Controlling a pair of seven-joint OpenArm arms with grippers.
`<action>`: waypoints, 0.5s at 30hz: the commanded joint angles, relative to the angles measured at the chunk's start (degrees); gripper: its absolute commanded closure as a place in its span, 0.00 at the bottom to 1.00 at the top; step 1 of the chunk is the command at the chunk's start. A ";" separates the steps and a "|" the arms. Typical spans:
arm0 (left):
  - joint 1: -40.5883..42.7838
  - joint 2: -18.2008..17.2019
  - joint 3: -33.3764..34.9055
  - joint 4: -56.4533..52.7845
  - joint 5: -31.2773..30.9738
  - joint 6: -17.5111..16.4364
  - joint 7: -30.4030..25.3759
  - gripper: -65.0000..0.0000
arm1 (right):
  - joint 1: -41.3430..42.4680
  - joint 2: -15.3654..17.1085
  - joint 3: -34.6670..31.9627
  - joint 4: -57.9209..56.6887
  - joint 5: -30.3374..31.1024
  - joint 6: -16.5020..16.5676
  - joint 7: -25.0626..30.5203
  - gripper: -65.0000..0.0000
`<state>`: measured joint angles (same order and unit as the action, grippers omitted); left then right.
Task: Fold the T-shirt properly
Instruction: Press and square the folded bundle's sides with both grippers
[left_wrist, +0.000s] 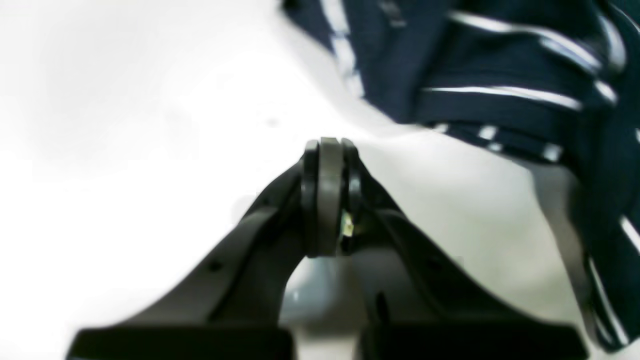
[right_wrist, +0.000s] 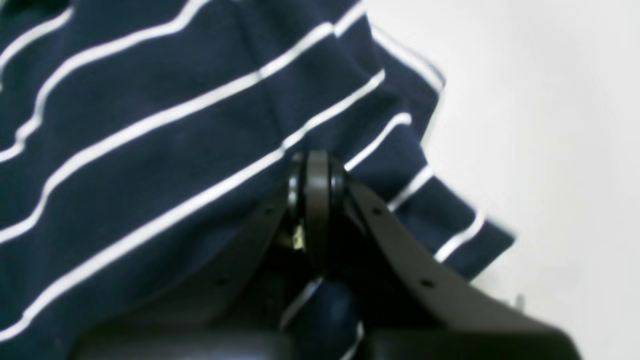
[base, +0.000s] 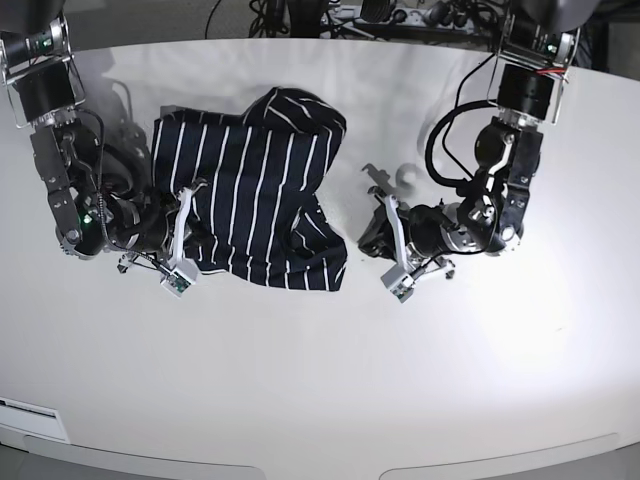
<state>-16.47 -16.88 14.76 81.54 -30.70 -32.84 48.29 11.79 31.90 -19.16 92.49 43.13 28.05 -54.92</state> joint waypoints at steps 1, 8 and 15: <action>-2.56 -0.31 -0.22 1.40 -3.28 -2.29 -0.11 1.00 | 1.22 0.72 3.02 2.12 1.42 0.59 2.71 1.00; -5.49 -0.39 -0.13 7.06 -39.71 -7.16 19.52 1.00 | 1.18 0.31 19.54 4.52 12.59 7.61 4.74 1.00; -3.96 2.80 2.62 9.38 -54.30 -7.16 31.71 1.00 | 1.25 0.15 20.04 2.34 7.87 11.85 5.66 1.00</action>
<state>-19.20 -14.22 17.56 89.97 -83.42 -39.53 80.34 11.79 31.05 0.30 94.35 50.65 40.05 -50.50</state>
